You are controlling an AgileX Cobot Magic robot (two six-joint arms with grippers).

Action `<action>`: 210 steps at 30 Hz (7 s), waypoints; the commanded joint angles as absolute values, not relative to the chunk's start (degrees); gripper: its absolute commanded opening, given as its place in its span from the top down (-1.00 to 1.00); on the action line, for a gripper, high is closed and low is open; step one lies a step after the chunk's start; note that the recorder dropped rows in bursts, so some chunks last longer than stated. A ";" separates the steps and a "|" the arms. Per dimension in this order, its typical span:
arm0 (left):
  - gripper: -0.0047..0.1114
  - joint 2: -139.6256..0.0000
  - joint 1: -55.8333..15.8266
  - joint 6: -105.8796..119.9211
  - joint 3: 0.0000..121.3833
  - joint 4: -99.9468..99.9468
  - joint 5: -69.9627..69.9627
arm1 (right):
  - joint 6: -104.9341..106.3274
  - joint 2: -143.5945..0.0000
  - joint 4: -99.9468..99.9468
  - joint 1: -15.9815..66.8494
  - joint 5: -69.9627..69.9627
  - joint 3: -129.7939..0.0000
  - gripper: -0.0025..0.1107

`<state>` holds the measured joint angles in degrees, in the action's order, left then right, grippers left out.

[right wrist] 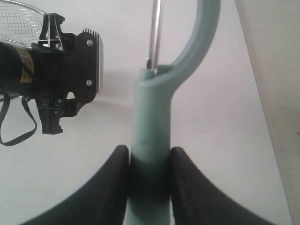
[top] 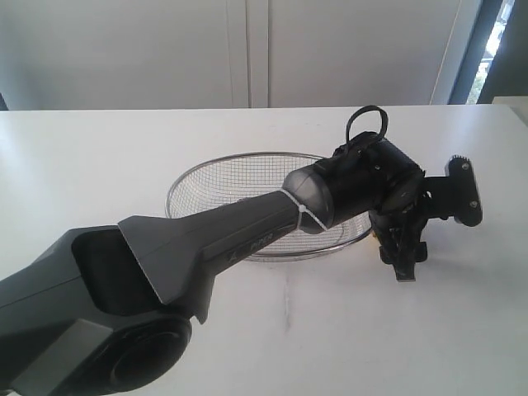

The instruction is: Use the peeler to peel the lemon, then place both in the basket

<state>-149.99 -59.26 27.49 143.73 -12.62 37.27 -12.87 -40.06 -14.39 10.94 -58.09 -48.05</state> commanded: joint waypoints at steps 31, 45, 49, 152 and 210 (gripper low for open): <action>0.87 -145.92 -61.84 26.82 146.03 -10.74 48.74 | -13.23 -39.50 -14.76 10.82 -56.96 -47.93 0.96; 0.92 -140.83 -60.64 28.91 146.03 -6.30 58.05 | -16.34 -39.46 -18.88 10.82 -56.52 -47.93 0.96; 0.92 -139.51 -59.21 32.60 146.03 0.00 61.66 | -16.82 -39.46 -19.60 10.82 -56.10 -47.93 0.96; 0.92 -70.44 -8.07 99.82 49.82 86.91 61.39 | 51.17 -87.42 64.19 20.26 -62.89 -54.73 0.96; 0.92 -70.44 -8.07 99.83 49.82 86.56 60.69 | 56.50 -87.52 66.13 22.38 -56.76 -53.51 0.96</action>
